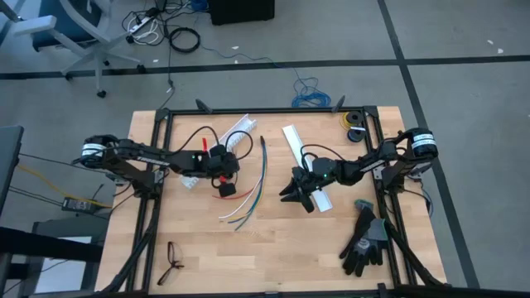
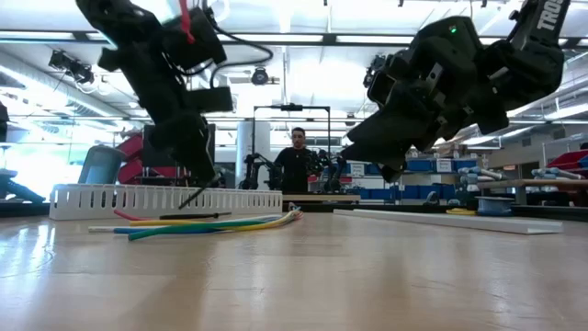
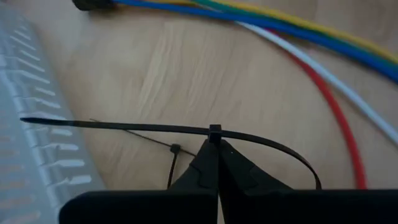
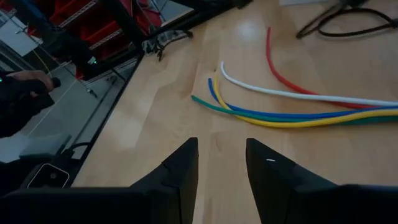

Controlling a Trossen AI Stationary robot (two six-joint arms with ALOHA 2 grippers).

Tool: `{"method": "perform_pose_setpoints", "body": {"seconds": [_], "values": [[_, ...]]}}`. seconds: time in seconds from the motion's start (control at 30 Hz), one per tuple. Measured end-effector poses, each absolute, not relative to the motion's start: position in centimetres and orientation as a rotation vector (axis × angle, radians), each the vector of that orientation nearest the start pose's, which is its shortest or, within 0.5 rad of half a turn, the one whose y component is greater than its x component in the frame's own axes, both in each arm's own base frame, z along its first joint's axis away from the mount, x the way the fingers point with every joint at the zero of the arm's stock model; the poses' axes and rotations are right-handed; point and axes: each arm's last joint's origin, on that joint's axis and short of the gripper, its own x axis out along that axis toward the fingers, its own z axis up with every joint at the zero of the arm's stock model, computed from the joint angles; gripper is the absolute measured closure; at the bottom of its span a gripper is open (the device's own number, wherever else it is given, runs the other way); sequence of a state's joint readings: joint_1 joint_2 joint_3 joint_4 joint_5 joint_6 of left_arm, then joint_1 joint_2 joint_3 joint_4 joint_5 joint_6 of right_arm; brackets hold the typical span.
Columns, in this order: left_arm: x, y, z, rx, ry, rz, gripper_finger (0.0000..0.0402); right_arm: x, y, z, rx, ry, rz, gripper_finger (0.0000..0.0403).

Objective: Ziptie cables
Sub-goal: Prepare the black zip tie to wrap the cable wires, then wrap the cable wires with the left black zip tie

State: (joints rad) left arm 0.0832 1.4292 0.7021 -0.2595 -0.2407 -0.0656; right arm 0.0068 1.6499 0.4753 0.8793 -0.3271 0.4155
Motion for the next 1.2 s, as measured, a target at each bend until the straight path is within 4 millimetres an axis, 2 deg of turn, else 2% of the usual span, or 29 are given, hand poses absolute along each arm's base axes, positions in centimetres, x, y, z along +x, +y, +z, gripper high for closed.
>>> {"method": "perform_pose_setpoints", "body": {"seconds": [0.3,0.47,0.83,1.2], "values": [[26.1,3.1,14.4,0.262,1.111,0.115,0.0401,28.1,2.9,13.6,0.434,0.359,0.264,0.0279],[26.5,3.2,14.5,0.332,1.088,0.098,0.04,28.0,3.6,13.6,0.429,0.363,0.281,0.028],[27.8,3.2,16.5,0.244,1.044,0.172,0.0373,27.9,4.3,13.6,0.417,0.361,0.259,0.028],[27.6,3.1,16.6,0.14,1.073,0.22,0.034,27.9,4.4,13.6,0.416,0.359,0.257,0.028]]}}
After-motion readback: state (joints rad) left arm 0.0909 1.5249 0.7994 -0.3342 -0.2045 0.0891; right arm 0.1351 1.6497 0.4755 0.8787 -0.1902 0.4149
